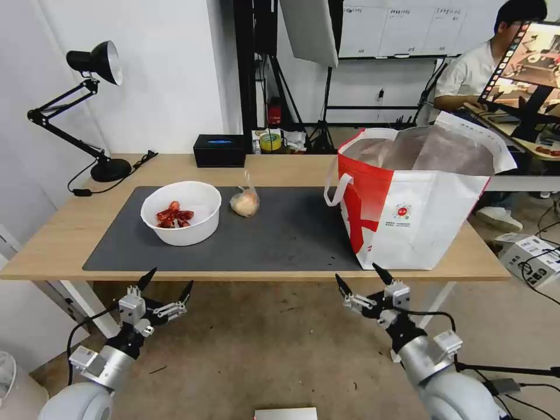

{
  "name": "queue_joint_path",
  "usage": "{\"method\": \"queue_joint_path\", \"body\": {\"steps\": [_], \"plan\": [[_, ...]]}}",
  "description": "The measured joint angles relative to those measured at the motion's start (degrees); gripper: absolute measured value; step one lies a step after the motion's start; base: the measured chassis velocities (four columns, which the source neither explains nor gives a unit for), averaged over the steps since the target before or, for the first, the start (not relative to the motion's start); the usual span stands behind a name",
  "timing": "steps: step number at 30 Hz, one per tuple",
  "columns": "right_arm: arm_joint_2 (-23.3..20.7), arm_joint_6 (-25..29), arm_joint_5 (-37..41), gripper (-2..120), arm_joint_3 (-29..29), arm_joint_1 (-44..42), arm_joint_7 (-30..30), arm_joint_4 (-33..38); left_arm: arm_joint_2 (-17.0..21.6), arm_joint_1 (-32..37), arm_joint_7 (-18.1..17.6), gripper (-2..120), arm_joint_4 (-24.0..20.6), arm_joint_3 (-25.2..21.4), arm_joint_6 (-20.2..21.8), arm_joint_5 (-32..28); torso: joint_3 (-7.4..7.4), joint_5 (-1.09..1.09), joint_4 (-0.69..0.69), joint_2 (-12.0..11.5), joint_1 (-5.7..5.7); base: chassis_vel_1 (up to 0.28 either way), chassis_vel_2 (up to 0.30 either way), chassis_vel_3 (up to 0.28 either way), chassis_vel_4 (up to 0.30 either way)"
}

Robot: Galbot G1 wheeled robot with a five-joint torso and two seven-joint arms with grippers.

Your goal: Pick up the trash from the table and place it into the takeout bag.

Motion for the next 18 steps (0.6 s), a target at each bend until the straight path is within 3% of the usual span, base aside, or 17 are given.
{"method": "queue_joint_path", "body": {"steps": [8, 12, 16, 18], "plan": [[0.4, -0.4, 1.1, 100, -1.1, 2.4, 0.0, -0.8, 0.3, -0.2, 0.0, 100, 0.7, -0.5, -0.1, -0.3, 0.0, 0.0, -0.01, 0.0, 0.0, 0.0, 0.0, 0.0, 0.0], [-0.5, -2.1, 3.4, 100, -2.9, 7.5, 0.1, -0.8, 0.4, -0.3, 0.0, 100, 0.8, -0.5, -0.2, -0.4, 0.0, 0.0, 0.0, 0.0, 0.0, 0.0, 0.0, 0.0, 0.0], [-2.2, -4.8, 5.7, 100, -7.0, 14.2, 0.1, -0.6, 0.6, -0.5, 0.0, 100, 0.8, -0.6, -0.2, -0.6, 0.01, -0.01, -0.01, 0.0, 0.0, 0.0, 0.0, 0.0, 0.0], [-3.3, -6.6, 7.4, 100, -11.9, 21.1, 0.6, -1.6, 0.7, -0.5, 0.0, 100, 0.7, -0.8, -0.2, -0.7, 0.01, -0.01, -0.01, 0.0, 0.0, 0.0, 0.0, 0.0, 0.0]]}}
